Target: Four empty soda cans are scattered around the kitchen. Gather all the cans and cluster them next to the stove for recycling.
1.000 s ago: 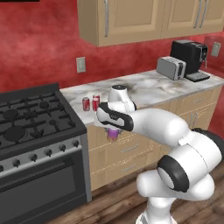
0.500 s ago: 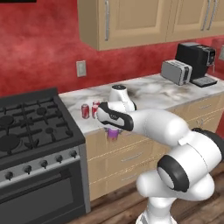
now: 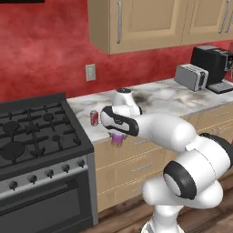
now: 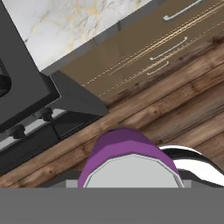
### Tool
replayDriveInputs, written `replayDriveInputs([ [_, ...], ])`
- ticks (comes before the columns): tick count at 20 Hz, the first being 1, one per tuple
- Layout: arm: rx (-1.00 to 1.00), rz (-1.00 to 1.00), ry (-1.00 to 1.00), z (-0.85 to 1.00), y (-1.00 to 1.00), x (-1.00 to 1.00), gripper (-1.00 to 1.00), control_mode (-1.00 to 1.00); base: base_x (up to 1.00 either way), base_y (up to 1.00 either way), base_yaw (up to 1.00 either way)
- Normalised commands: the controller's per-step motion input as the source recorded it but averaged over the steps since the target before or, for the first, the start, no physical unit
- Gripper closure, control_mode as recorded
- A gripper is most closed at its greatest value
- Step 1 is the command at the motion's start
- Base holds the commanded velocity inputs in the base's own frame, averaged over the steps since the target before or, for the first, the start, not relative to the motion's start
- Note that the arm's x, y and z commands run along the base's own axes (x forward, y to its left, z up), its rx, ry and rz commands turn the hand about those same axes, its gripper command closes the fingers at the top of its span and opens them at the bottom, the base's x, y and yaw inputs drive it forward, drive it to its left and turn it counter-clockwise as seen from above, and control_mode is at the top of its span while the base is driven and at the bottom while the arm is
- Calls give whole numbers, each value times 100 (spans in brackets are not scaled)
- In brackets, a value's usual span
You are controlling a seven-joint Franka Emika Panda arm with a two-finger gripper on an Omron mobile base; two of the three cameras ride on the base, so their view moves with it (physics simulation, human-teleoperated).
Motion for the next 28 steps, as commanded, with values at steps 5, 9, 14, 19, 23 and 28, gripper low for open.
replayDriveInputs([
  [5,0,0,0,0,0,0,100,100,44,-12,4],
  [9,0,0,0,0,0,0,100,100,54,-18,3],
  [14,0,0,0,0,0,0,100,100,49,-13,4],
  [19,0,0,0,0,0,0,100,100,41,-5,7],
  [23,0,0,0,0,0,0,100,100,42,-1,6],
  [28,0,0,0,0,0,0,100,100,50,-6,3],
])
